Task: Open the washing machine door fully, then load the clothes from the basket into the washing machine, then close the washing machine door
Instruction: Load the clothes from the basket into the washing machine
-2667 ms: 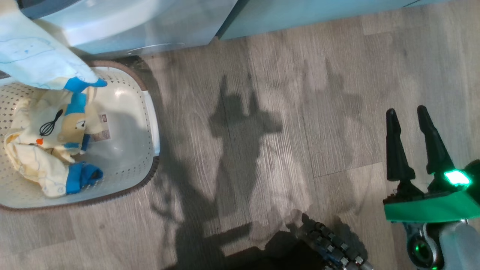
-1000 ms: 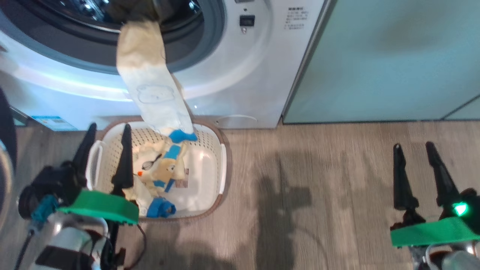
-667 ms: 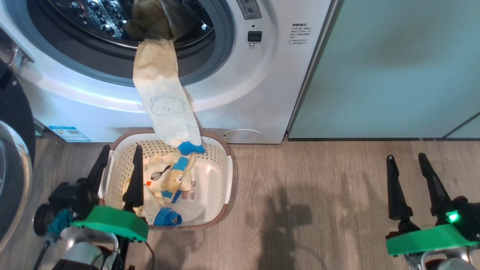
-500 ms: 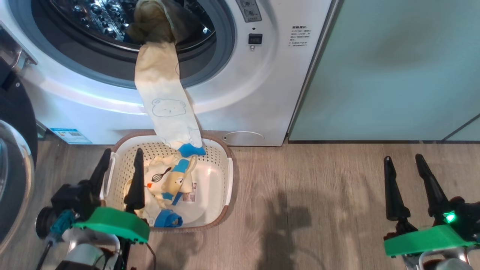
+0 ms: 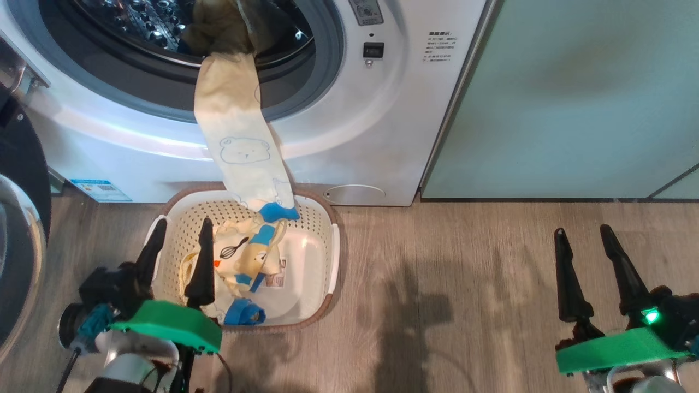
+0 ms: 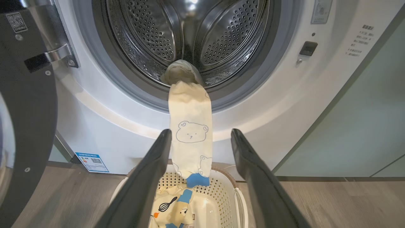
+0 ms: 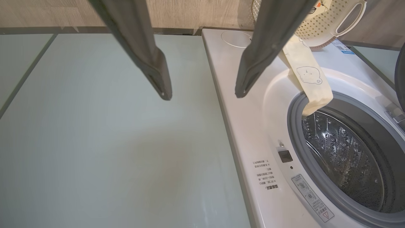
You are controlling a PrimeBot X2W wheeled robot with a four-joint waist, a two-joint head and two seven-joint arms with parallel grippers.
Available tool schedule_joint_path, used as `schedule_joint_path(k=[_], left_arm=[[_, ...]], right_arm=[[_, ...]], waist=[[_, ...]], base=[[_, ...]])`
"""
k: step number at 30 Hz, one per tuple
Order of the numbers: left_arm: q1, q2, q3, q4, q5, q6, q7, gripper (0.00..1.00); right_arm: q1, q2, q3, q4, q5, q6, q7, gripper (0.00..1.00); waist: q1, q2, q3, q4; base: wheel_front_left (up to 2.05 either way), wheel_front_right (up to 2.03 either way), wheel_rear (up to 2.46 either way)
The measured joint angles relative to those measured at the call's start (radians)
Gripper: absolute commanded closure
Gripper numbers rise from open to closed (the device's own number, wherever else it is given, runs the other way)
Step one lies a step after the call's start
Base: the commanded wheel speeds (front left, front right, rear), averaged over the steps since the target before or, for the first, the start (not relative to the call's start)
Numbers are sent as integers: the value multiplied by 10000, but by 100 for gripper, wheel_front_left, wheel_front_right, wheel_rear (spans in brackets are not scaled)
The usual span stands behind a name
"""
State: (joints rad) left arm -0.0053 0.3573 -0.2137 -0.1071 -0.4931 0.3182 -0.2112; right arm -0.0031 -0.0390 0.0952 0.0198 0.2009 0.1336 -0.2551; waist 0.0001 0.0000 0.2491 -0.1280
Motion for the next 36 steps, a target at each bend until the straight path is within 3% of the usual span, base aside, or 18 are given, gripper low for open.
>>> schedule_joint_path(k=[14, 26, 36], left_arm=[[-1178, -104, -203, 988, -230, -416, 261, 0], [-3417, -178, -192, 3333, -627, -1206, 268, 0], [-5691, 322, 134, 5672, -719, -1950, 209, 0]], right_arm=[[-125, 0, 79, -140, 46, 0, 0, 0], [-963, -2, 86, -372, 364, 0, 0, 0], [-1584, -2, 25, -650, 650, 0, 0, 0]], waist=[[0, 0, 792, -95], [1, 0, 2243, -466], [2, 0, 3699, -856]], base=[[0, 0, 0], [0, 0, 0], [0, 0, 0]])
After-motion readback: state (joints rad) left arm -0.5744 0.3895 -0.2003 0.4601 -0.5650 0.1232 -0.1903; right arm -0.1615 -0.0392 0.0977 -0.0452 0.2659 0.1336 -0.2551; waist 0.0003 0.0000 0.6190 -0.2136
